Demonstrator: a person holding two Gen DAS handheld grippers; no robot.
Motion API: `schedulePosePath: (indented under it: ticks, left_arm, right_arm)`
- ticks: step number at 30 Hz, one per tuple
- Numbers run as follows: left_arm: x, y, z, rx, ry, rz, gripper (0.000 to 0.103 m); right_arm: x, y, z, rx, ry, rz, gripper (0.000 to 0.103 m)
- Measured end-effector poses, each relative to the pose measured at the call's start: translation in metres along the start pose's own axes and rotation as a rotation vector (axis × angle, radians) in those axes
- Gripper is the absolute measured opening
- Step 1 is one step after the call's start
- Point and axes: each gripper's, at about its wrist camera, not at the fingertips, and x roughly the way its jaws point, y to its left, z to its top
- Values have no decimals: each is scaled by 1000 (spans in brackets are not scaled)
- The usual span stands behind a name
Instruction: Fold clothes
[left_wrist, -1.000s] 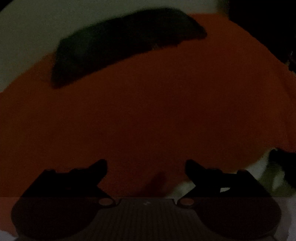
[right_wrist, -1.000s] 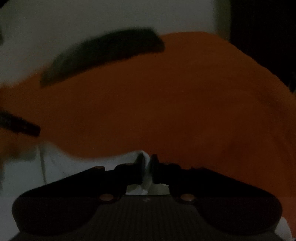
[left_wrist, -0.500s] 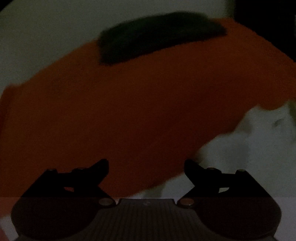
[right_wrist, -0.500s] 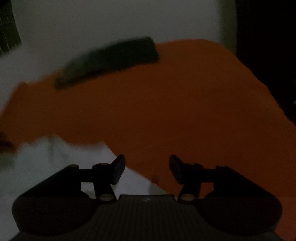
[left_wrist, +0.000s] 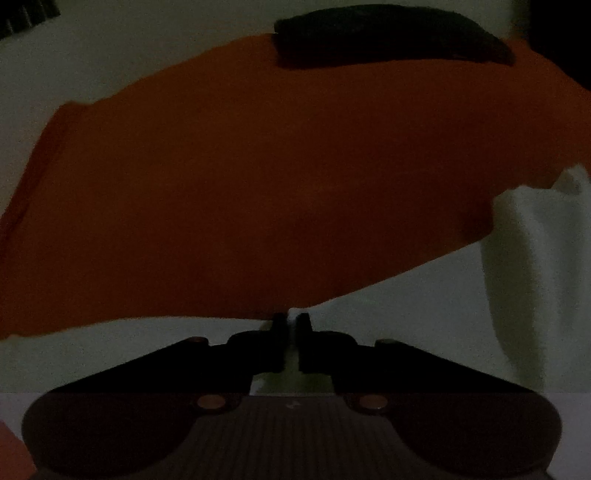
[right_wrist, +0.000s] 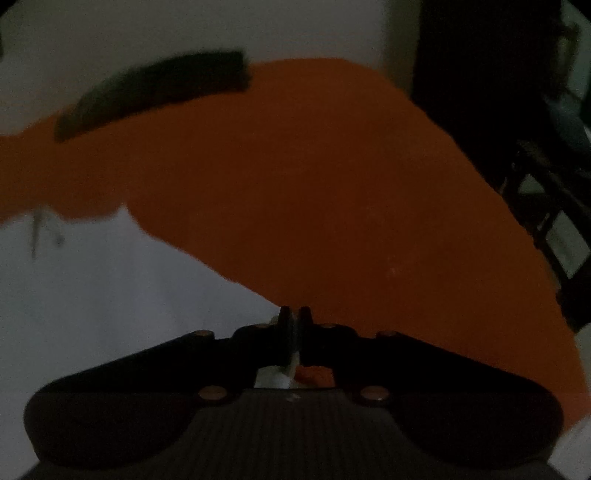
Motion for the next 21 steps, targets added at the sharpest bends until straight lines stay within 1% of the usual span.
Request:
schedulePosePath:
  ticks: [1, 2, 3, 4, 5, 6, 7, 8, 9, 10, 11, 12, 13, 15, 17, 19, 21]
  left_arm:
    - [-3, -1, 2, 31, -9, -7, 7]
    - [-4, 3, 1, 47, -15, -1, 16]
    - [-4, 7, -1, 60, -21, 8, 28]
    - [-3, 6, -1, 57, -33, 12, 69]
    - [-1, 5, -1, 52, -45, 16, 84]
    - [-3, 0, -3, 59, -48, 13, 79]
    - [1, -5, -6, 70, -34, -6, 65]
    - [9, -5, -3, 75, -22, -22, 58]
    - [13, -7, -2, 76, -18, -15, 58]
    - [14, -12, 2, 83, -23, -14, 43]
    - [15, -15, 4, 97, -26, -27, 20]
    - [15, -14, 3, 107, -31, -15, 9]
    - [16, -16, 2, 110, -41, 7, 1]
    - [14, -21, -9, 111, -60, 42, 1]
    - [11, -24, -16, 121, -75, 77, 1]
    - [5, -25, -21, 101, -81, 97, 1]
    - [-5, -17, -25, 78, -79, 114, 1]
  right_arm:
    - [1, -2, -2, 8, -1, 28, 4]
    - [4, 1, -2, -2, 8, 43, 5]
    - [4, -4, -3, -10, 14, 37, 5]
    - [2, -10, -4, -17, 18, 25, 6]
    - [3, -13, -6, -16, 30, 8, 11]
    - [6, -12, -6, -13, 50, -5, 30]
    - [8, -15, -7, -5, 75, 4, 39]
    - [12, -16, -9, 2, 84, 31, 38]
    - [14, -18, -12, 4, 87, 49, 29]
    - [15, -20, -15, 5, 90, 64, 22]
    - [15, -22, -18, 7, 92, 79, 5]
    - [13, -22, -19, 6, 82, 80, 5]
    - [13, -18, -11, 3, 67, 72, 5]
    - [4, -18, -14, -9, 41, 39, 4]
    - [-6, -15, -15, -35, 5, -16, 4]
    - [-15, -10, -13, -33, -32, -55, 4]
    - [-17, -1, -7, -37, -50, -84, 4]
